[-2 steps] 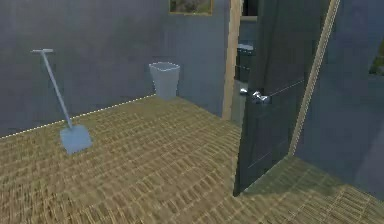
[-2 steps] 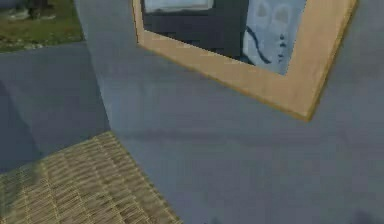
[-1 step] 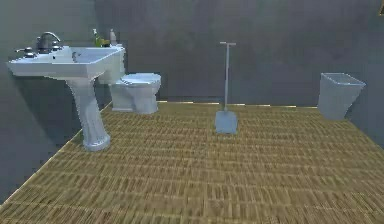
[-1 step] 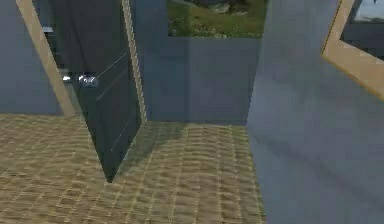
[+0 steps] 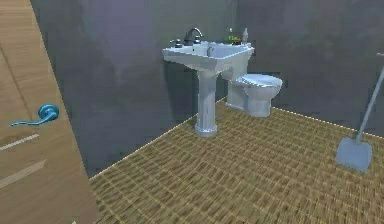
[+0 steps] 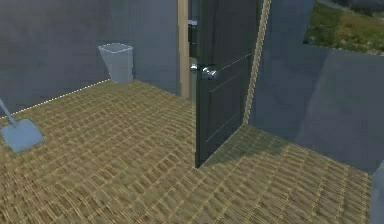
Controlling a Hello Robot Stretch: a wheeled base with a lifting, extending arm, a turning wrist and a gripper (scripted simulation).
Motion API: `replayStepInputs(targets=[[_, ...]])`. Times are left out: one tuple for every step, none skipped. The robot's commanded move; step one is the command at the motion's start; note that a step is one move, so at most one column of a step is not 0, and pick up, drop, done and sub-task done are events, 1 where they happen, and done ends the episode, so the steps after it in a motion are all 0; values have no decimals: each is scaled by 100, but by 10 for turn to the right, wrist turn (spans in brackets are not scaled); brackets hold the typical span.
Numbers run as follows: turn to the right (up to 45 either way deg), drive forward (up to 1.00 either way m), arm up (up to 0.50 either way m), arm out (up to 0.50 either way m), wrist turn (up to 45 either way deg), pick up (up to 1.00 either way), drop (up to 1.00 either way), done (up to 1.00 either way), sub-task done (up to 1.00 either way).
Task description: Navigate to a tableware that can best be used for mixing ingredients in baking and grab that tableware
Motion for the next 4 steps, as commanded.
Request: replayStepInputs(targets=[[0, 20, 0, 0, 0, 0, 0, 0, 0], [-450, 0, 0, 0, 0, 0, 0, 0, 0], [-450, 0, 0, 0, 0, 0, 0, 0, 0], [-210, 0, 0, 0, 0, 0, 0, 0, 0]])
